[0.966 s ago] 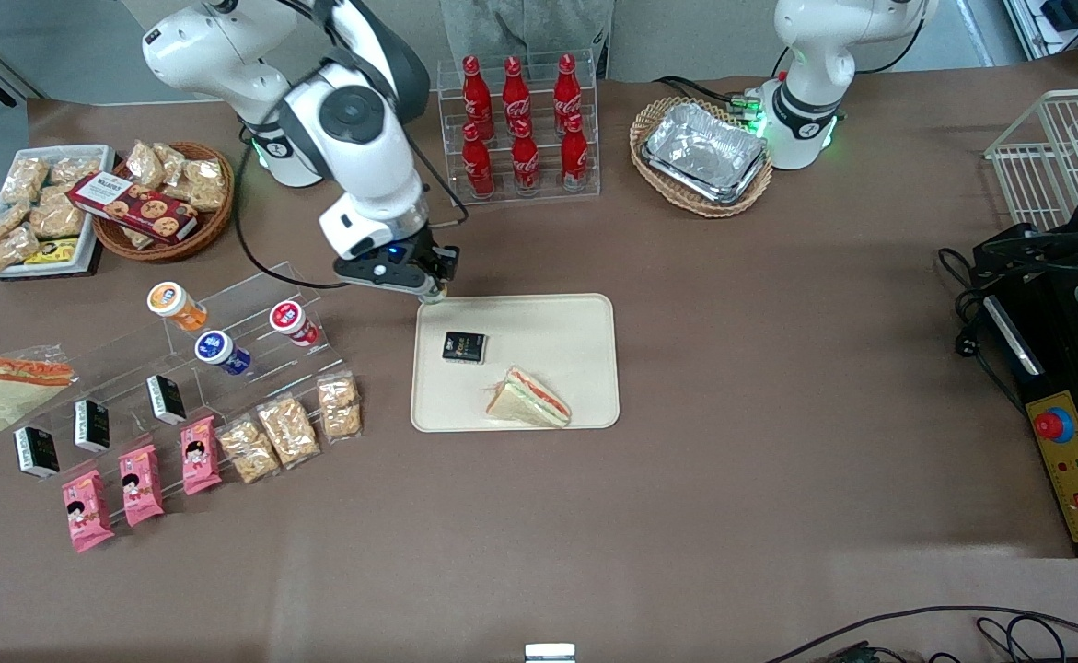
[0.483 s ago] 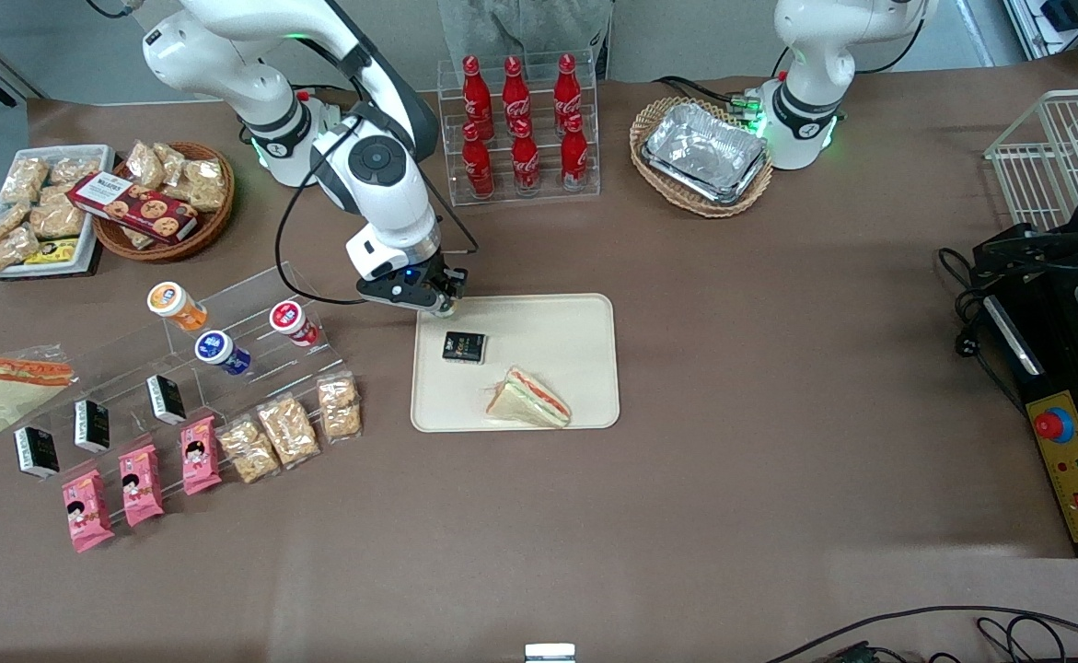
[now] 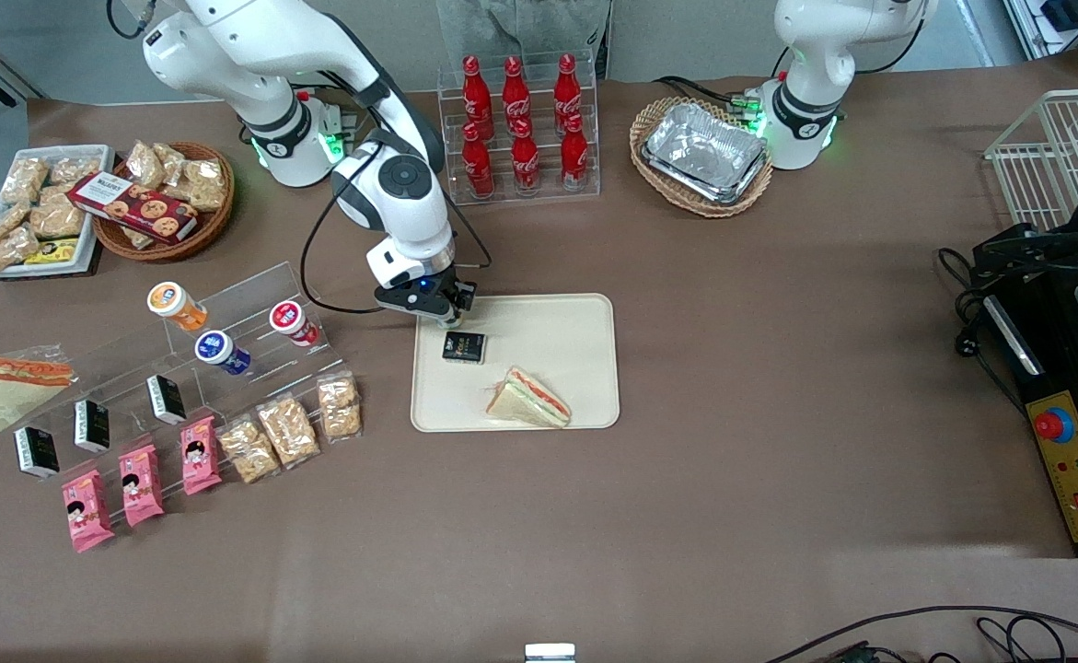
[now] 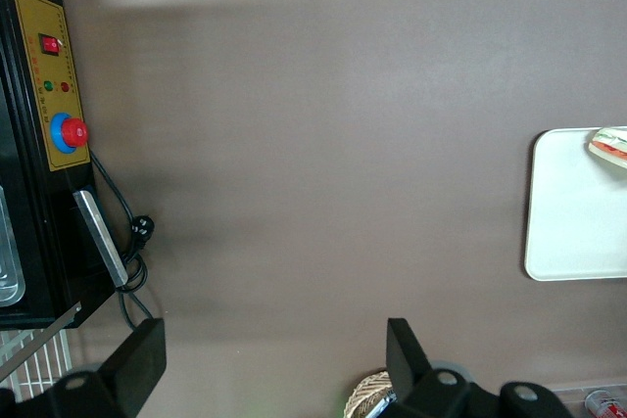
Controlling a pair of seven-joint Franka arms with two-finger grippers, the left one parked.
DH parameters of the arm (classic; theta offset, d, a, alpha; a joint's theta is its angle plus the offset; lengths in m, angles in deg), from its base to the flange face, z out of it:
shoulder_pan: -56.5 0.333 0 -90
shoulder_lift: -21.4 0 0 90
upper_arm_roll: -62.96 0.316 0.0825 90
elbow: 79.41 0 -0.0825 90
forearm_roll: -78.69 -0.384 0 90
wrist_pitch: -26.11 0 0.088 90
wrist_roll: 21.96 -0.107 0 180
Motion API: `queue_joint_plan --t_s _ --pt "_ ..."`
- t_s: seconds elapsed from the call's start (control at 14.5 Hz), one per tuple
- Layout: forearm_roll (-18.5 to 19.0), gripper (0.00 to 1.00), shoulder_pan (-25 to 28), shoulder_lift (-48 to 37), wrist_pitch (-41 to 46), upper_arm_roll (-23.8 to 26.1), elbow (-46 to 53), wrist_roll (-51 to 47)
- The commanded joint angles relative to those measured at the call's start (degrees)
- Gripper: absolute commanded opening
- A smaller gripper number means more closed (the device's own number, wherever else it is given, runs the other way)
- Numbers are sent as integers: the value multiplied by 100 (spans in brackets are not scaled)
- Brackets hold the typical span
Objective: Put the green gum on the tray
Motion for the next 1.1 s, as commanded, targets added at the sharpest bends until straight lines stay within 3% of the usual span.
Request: queue_joint_plan --t_s 0.0,0.14,0.21,0.28,0.62,1.03 --pt "594 48 37 234 -287 -35 14 -582" --pt "594 52 37 252 -287 -35 14 -583" --pt "594 92 29 252 -287 -35 23 -583" --pt "594 100 29 252 -287 -35 23 -591" --pt "594 100 2 243 -287 -44 41 -609" --pt "542 100 -200 -168 71 -36 58 84"
